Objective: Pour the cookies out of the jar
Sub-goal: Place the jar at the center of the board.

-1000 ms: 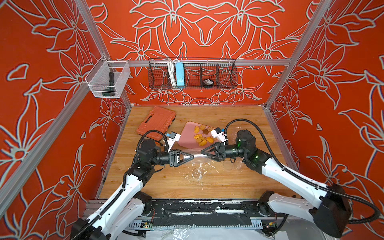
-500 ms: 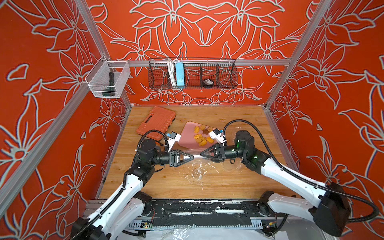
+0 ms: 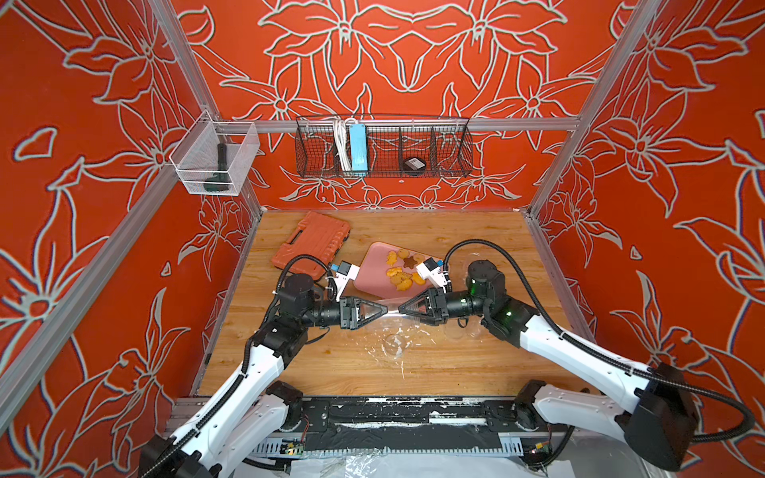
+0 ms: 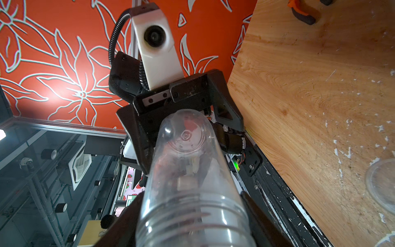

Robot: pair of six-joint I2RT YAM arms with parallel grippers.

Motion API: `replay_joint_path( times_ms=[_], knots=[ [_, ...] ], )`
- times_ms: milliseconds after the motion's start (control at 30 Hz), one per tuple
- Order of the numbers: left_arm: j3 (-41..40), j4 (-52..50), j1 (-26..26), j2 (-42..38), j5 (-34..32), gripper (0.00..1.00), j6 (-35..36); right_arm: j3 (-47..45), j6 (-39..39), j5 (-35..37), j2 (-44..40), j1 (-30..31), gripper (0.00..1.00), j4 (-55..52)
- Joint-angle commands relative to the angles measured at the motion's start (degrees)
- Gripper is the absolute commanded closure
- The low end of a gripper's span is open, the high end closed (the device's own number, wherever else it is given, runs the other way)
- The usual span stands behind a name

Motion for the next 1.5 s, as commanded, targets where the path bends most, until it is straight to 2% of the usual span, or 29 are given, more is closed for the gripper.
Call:
replay_joint_path(
  times_ms=[0,167,300,400,533,700,867,1033,1300,1467],
  knots=[
    [4.10,-11.37,0.34,-3.26,-9.58,0.02,6.97,0.35,-1.92,-0.37,-1.24,-1.59,0.40,-2.40],
    [8.97,-25.86,1.34,-5.37,-27.61,0.02,12.54,3.40,-7.90,0.61,-1.78,-4.49,0.41,-13.13],
    [10.09,-28.56,1.43,-7.92,-33.89,0.02,14.66,9.94,-19.97,5.32,-0.06,-4.64,0.42,-31.41],
    [9.74,-28.84,1.43,-8.03,-33.29,0.02,15.75,14.52,-28.15,10.85,1.82,-4.59,0.45,-44.33],
    [8.35,-28.17,1.49,-7.47,-31.44,0.02,16.87,18.26,-33.67,15.97,3.53,-4.55,0.46,-52.40],
    [7.22,-26.74,1.51,-7.85,-30.80,0.02,19.20,24.09,-39.62,25.96,7.39,-2.83,0.48,-62.06],
    [6.53,-26.74,1.56,-7.12,-30.89,0.02,22.54,29.18,-42.88,32.88,12.38,0.10,0.51,-67.50],
    [3.52,-23.41,1.51,-8.39,-27.94,0.02,22.33,34.00,-44.79,40.18,17.83,3.74,0.53,-71.39],
    [0.84,-20.94,2.39,-11.44,-27.90,0.02,22.13,42.56,-46.82,51.11,26.93,9.69,0.53,-78.96],
    [0.15,-20.12,2.61,-12.20,-27.80,0.02,21.93,45.37,-46.52,54.77,31.58,11.81,0.53,-79.37]
  ],
)
